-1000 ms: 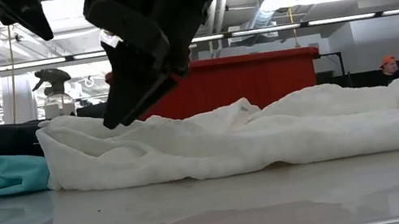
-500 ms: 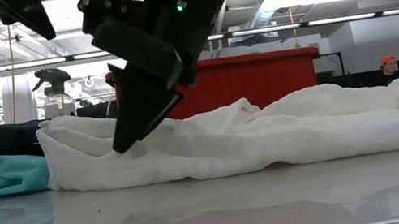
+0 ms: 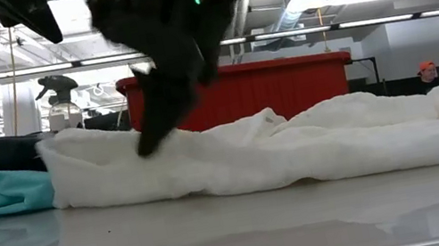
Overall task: Fold laundry
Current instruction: Fold the white dress
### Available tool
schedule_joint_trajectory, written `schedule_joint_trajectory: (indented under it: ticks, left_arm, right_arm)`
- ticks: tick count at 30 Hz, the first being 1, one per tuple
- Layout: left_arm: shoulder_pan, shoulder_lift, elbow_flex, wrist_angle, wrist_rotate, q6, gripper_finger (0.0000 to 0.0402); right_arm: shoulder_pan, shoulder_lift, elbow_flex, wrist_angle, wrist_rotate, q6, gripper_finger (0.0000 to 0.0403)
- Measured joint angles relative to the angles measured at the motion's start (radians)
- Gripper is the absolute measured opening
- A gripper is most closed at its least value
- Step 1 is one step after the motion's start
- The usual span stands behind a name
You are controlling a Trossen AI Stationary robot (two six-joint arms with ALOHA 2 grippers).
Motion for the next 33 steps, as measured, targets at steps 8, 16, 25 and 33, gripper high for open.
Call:
schedule_joint_trajectory:
  ticks: [8,16,25,33]
  left_arm:
    - [0.000,0.000,0.000,0.000,-0.031,0.000,0.0022]
    - [0.000,0.005,0.000,0.002,-0.058,0.010,0.0022]
    - [0.000,0.005,0.000,0.108,-0.050,0.035,0.0022]
    - [-0.088,0.005,-0.001,0.279,0.039,0.171,0.0022]
  right_arm:
    - [0.043,-0.002,0.125,-0.021,-0.014,-0.010,0.0036]
    - [0.085,0.002,0.108,-0.012,-0.129,-0.033,0.0061]
    - [0.057,0.002,0.121,-0.086,-0.426,-0.013,0.0216]
    - [0.005,-0.041,0.241,-0.510,-0.351,-0.126,0.0228]
